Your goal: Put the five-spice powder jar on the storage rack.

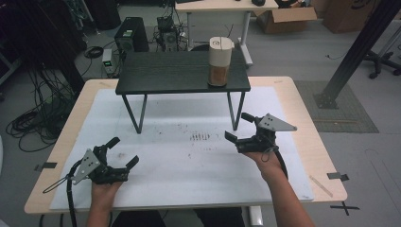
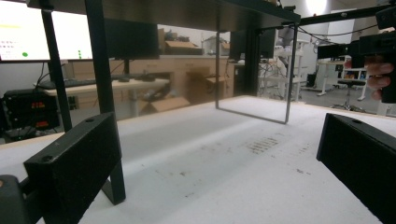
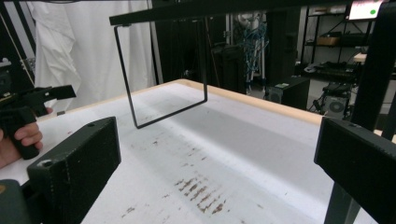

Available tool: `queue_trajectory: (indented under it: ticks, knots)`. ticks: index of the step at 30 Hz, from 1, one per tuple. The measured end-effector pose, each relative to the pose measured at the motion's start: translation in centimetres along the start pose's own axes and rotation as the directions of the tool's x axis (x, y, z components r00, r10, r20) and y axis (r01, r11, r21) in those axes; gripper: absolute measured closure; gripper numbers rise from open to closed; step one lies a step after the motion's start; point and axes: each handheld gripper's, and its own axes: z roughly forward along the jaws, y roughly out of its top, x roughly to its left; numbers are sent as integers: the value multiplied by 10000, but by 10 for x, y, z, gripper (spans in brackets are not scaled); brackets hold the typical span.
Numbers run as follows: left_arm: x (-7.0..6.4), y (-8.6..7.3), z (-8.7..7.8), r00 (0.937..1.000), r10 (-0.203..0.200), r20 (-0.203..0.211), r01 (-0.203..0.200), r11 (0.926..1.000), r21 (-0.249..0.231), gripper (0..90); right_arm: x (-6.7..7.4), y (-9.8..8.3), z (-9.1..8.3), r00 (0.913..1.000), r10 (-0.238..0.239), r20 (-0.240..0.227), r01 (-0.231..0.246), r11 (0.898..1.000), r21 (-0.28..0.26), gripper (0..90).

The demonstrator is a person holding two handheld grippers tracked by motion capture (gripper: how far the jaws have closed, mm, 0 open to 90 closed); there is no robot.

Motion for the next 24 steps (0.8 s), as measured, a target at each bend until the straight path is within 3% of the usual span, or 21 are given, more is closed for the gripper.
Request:
queue_trajectory:
  ticks: [24]
  knots:
    - [0,0,0,10000,11,-4,-11,10000,-15,2,3,-34,6,9996,268,-12,-267,9991,333,0]
